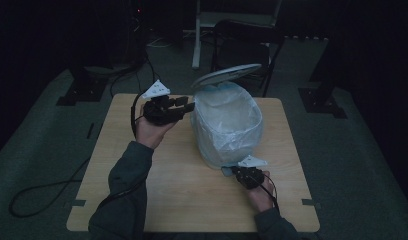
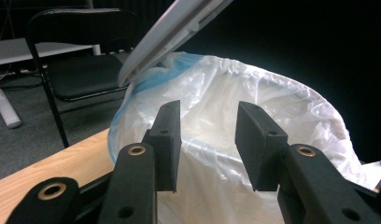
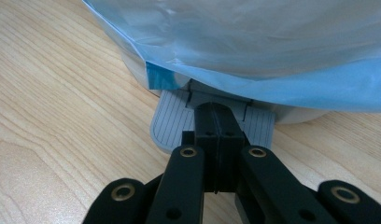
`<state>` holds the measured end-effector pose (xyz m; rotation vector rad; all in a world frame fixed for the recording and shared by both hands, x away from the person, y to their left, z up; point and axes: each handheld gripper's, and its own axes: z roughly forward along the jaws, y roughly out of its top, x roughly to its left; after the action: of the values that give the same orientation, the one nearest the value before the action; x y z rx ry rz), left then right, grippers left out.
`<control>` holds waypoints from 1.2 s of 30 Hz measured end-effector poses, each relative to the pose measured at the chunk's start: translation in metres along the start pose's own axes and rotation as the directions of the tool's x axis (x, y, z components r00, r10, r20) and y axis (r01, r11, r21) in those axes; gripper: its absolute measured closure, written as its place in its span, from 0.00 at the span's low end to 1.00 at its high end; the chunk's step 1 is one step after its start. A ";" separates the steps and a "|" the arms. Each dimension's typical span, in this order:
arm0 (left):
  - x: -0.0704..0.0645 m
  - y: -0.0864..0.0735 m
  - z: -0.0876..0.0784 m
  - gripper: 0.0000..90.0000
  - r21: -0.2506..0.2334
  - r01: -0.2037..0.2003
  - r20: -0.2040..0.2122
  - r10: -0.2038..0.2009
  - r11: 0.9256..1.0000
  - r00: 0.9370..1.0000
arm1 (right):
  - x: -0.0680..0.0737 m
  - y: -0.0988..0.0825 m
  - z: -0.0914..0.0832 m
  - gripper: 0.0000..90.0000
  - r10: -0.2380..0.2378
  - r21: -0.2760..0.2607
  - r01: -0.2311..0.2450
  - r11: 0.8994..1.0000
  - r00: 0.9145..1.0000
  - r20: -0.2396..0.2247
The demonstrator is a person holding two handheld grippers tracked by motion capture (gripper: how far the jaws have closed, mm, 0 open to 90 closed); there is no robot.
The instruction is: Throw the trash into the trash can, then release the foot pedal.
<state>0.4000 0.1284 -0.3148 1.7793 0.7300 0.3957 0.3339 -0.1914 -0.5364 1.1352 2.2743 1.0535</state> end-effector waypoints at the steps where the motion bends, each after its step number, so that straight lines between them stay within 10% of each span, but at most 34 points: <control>1: 0.001 -0.001 -0.001 0.69 0.000 0.003 -0.002 -0.003 1.000 1.000 | 0.000 0.000 0.000 1.00 0.001 -0.001 -0.001 1.000 1.000 0.000; 36: 0.026 -0.080 -0.010 0.68 0.075 0.135 -0.070 -0.130 0.988 0.989 | 0.003 -0.001 -0.001 1.00 -0.017 -0.006 0.017 1.000 1.000 0.019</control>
<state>0.3908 0.1680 -0.3894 1.7869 0.9160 0.3396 0.3314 -0.1897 -0.5366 1.1172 2.2609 1.0380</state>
